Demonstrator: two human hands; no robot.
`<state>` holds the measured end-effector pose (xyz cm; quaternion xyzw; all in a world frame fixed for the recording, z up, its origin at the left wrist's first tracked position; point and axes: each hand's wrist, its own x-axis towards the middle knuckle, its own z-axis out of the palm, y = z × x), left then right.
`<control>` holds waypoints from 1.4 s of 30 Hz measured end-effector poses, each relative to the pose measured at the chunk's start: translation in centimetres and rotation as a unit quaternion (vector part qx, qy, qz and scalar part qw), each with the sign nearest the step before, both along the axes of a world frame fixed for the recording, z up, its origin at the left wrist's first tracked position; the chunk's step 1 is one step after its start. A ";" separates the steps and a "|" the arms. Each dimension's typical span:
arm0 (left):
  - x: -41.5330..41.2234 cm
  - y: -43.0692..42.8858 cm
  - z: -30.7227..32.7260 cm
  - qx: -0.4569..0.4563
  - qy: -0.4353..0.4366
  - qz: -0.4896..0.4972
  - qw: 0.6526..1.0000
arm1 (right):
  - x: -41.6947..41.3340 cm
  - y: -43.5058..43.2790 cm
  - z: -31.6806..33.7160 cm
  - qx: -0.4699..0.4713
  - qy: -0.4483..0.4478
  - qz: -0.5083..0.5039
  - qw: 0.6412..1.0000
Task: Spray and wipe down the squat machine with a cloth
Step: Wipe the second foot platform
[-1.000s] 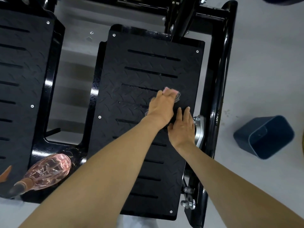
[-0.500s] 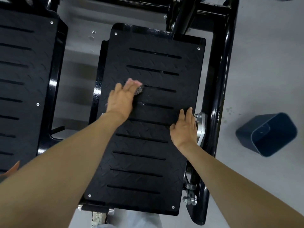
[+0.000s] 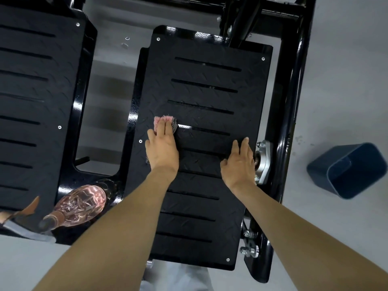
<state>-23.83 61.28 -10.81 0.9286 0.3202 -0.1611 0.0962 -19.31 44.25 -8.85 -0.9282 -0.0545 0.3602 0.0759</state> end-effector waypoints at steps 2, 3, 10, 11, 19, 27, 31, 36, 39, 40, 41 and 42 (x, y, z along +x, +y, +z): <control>0.4 0.0 0.1 -0.007 -0.002 0.002 1.000 | -0.2 0.2 -0.1 -0.001 -0.002 0.000 1.000; 1.0 0.0 0.2 -0.015 -0.006 0.010 1.000 | -0.3 0.3 -0.2 0.000 -0.004 -0.004 1.000; 3.1 -4.6 0.5 -0.088 0.001 -0.058 0.994 | -1.1 0.5 0.0 -0.004 -0.006 -0.023 1.000; 3.1 -5.5 0.5 -0.099 0.002 -0.080 0.992 | -1.2 0.5 0.0 -0.005 -0.004 -0.023 1.000; 5.7 -8.5 1.0 -0.180 0.030 -0.242 0.953 | -1.5 0.1 -0.5 0.010 -0.008 -0.024 1.000; 4.0 -4.4 0.7 -0.096 0.035 -0.366 0.925 | -1.6 -0.4 -0.3 -0.003 -0.007 0.000 1.000; 3.2 -2.0 1.2 -0.087 0.059 -0.322 0.941 | -1.9 0.1 0.0 -0.006 -0.004 -0.010 1.000; 1.6 1.9 1.2 -0.133 0.023 -0.207 0.969 | -2.8 1.2 0.0 -0.001 -0.010 -0.005 1.000; 0.1 4.2 1.2 -0.139 -0.005 -0.129 0.982 | -3.6 1.6 -0.1 0.002 -0.011 0.000 1.000; -0.3 4.9 1.1 -0.141 -0.011 -0.109 0.984 | -4.0 1.7 -0.1 0.002 -0.011 0.000 1.000; -0.7 5.3 1.0 -0.143 -0.014 -0.098 0.985 | -4.4 1.9 0.0 0.003 -0.010 -0.001 1.000; -0.9 5.5 1.0 -0.144 -0.014 -0.097 0.985 | -4.8 1.9 0.0 0.005 -0.008 -0.003 1.000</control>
